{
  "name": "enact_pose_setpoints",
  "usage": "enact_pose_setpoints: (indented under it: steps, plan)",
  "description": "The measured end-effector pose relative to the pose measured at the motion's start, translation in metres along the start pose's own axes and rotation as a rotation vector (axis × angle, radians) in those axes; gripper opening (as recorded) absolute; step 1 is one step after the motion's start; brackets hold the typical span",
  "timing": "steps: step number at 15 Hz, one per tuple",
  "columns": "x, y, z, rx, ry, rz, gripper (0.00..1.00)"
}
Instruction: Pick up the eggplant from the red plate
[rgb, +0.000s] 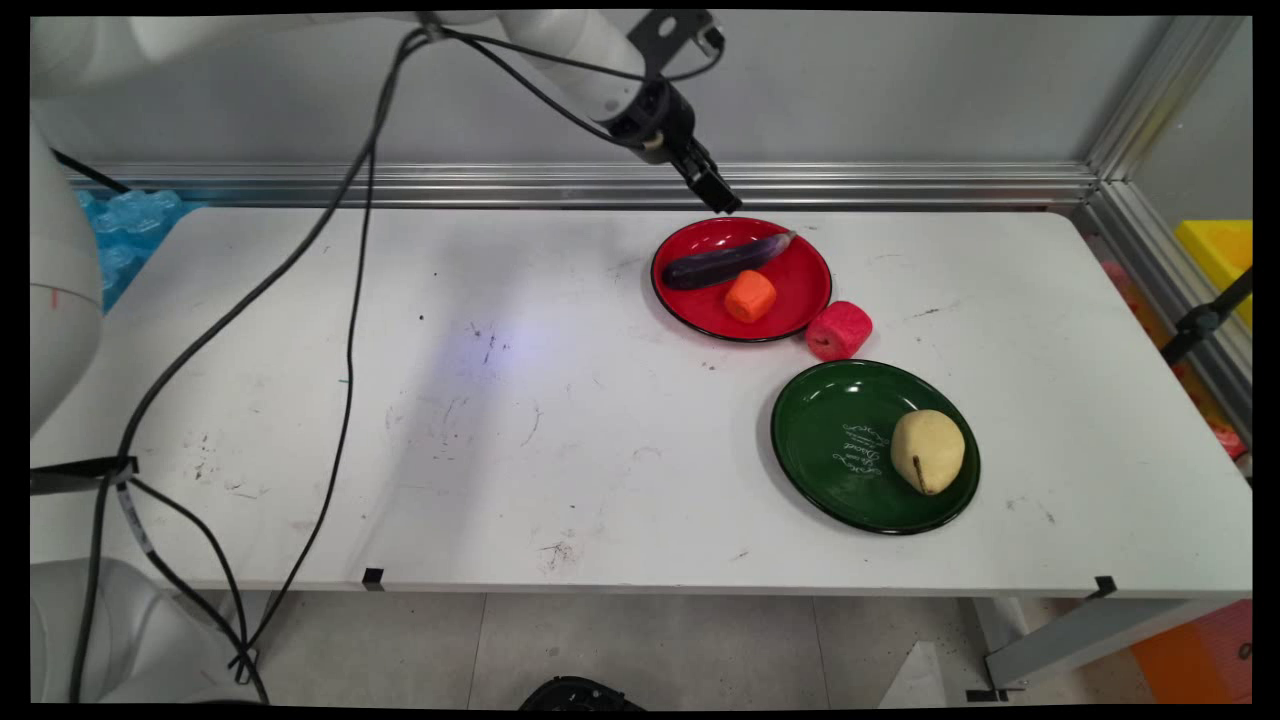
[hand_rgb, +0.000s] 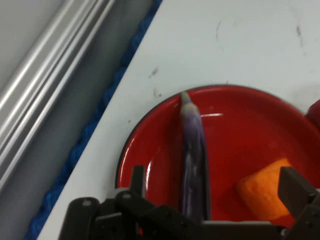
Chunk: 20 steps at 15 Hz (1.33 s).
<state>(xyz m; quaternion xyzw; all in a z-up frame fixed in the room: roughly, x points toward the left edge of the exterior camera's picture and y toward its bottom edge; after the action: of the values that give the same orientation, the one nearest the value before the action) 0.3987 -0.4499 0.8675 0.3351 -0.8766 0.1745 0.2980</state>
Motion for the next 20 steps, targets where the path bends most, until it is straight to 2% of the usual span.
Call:
enact_pose_setpoints:
  steps: [12,20]
  plan:
    - [0.005,-0.001,0.088,0.019,-0.182,0.040,1.00]
    - [0.004,0.001,0.122,0.004,-0.241,0.056,1.00]
